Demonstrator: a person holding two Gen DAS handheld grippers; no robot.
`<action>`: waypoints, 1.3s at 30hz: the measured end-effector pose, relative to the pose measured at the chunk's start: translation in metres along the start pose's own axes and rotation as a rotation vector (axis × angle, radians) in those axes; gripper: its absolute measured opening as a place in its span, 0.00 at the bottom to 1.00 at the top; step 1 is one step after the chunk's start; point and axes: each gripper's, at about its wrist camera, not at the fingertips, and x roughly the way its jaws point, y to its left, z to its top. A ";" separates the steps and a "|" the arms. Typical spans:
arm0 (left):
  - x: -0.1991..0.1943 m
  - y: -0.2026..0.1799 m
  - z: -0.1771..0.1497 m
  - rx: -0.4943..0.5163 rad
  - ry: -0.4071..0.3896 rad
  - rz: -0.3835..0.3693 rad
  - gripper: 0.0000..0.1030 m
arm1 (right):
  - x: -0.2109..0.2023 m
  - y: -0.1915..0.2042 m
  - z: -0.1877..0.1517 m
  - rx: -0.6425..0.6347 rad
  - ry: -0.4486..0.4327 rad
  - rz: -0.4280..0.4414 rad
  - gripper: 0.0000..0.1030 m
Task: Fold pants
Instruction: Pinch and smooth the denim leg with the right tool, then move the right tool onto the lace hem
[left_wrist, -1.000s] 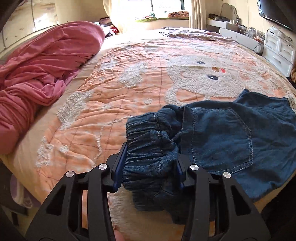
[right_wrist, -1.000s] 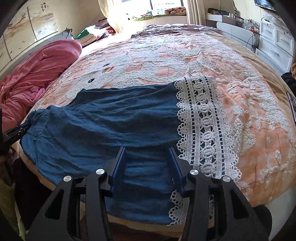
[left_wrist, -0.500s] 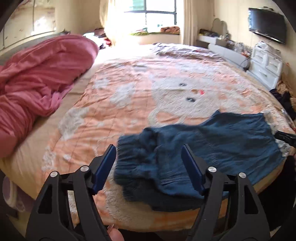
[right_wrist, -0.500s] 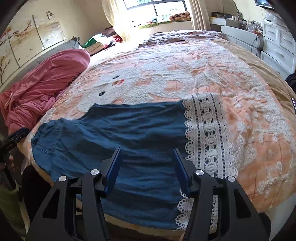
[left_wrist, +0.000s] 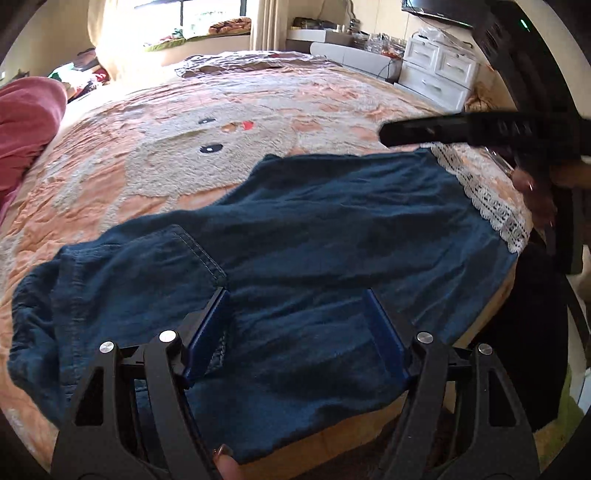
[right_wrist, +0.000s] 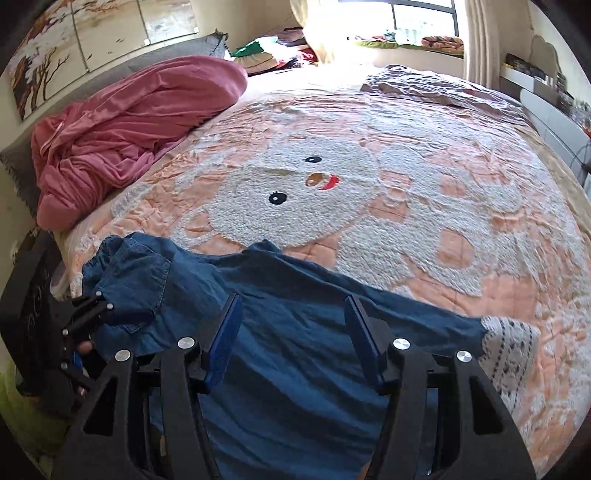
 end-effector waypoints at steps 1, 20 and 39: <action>0.006 -0.001 -0.003 0.002 0.014 0.008 0.64 | 0.009 0.002 0.007 -0.019 0.015 0.013 0.54; 0.005 0.011 -0.016 0.002 -0.027 -0.039 0.67 | 0.121 0.036 0.055 -0.214 0.143 -0.029 0.04; -0.026 0.020 0.020 -0.043 -0.083 -0.060 0.70 | -0.048 -0.130 -0.022 0.226 -0.132 -0.176 0.49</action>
